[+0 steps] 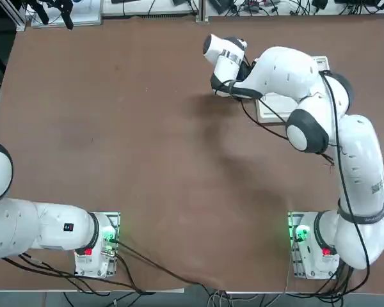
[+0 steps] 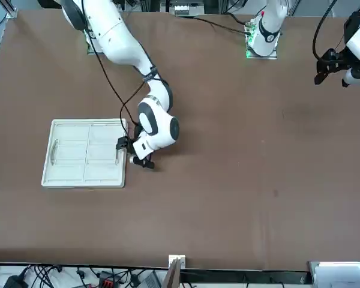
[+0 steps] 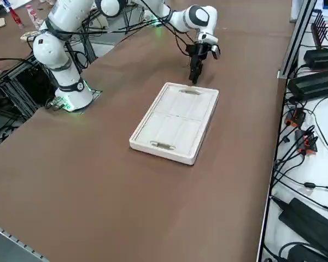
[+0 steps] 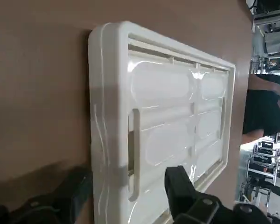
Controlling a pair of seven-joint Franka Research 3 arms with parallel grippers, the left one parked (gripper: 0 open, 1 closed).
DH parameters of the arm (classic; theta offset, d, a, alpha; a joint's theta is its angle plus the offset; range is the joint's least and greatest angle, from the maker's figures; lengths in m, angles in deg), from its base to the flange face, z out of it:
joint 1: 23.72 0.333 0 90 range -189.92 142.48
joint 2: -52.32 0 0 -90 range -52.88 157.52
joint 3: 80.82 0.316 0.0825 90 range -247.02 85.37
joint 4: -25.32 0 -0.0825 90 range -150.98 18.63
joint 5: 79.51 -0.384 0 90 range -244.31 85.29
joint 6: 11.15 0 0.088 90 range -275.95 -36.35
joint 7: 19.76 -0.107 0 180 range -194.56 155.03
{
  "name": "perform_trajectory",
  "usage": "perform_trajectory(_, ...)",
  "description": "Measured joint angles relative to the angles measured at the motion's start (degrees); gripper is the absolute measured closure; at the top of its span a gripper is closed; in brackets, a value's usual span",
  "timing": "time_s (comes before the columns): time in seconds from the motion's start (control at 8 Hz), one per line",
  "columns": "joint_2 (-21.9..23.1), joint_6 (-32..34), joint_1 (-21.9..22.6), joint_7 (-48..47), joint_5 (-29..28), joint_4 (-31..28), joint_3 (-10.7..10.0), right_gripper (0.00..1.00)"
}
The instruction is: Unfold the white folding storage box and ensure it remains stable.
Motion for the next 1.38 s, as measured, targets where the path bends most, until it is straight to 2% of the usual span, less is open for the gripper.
perform_trajectory(1.38, -2.1, 1.2, -0.7, 3.2, 0.1, 0.8, -0.3, 0.14)
